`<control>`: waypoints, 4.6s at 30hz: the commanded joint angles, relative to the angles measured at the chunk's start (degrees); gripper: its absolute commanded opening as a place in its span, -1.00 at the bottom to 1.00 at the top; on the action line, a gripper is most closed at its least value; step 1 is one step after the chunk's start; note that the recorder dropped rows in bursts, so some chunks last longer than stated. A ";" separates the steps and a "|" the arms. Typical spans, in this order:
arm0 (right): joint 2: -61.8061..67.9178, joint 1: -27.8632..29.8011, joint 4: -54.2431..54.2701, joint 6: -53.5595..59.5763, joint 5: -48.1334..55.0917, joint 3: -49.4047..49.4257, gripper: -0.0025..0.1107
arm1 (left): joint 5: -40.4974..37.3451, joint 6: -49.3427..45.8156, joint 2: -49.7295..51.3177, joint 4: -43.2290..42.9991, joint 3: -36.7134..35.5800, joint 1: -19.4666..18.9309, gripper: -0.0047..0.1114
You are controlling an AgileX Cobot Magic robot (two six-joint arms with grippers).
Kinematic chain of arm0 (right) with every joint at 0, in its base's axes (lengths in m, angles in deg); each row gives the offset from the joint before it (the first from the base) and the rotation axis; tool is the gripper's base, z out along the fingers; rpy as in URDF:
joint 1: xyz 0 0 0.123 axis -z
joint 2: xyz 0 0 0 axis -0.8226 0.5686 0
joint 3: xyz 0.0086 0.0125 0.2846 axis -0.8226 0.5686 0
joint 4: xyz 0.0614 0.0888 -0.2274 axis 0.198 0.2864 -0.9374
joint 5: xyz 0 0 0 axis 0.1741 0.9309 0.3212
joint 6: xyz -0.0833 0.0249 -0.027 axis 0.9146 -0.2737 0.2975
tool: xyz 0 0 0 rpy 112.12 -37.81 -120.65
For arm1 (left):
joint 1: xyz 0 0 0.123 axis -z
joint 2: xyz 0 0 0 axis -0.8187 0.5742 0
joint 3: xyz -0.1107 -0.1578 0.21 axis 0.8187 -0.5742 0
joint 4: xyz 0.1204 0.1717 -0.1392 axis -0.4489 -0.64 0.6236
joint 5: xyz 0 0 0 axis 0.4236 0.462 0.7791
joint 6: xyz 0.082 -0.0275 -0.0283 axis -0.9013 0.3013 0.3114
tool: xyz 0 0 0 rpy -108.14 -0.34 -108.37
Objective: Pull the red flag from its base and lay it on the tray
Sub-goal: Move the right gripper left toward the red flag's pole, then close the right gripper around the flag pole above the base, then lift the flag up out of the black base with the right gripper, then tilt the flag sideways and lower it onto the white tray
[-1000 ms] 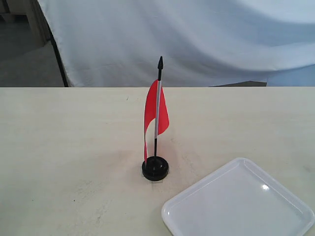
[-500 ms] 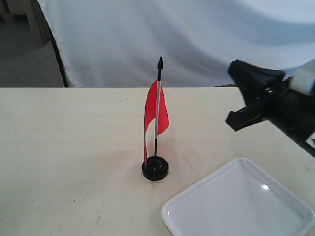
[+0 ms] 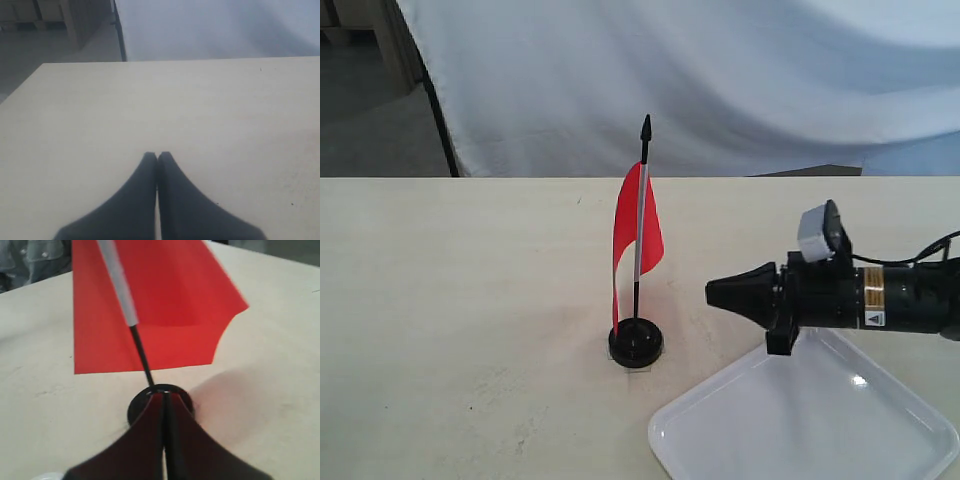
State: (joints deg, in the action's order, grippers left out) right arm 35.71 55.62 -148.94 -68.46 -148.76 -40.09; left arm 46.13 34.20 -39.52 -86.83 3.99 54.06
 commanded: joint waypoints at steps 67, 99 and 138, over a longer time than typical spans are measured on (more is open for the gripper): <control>1.93 -14.69 8.65 -3.35 5.00 -12.25 -0.96 | 0.26 0.36 -0.16 -0.25 -0.09 0.23 -0.92; -36.12 -1.79 -18.29 5.15 62.04 2.86 -0.96 | 0.26 0.36 -0.16 -0.25 -0.09 0.23 -0.92; -25.92 -18.76 -18.29 41.95 86.87 22.07 -0.90 | 0.26 0.36 -0.16 -0.25 -0.09 0.23 -0.92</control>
State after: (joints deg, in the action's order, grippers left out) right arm 8.59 37.23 -167.24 -26.74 -62.42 -17.75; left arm 46.13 34.20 -39.52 -86.83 3.99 54.06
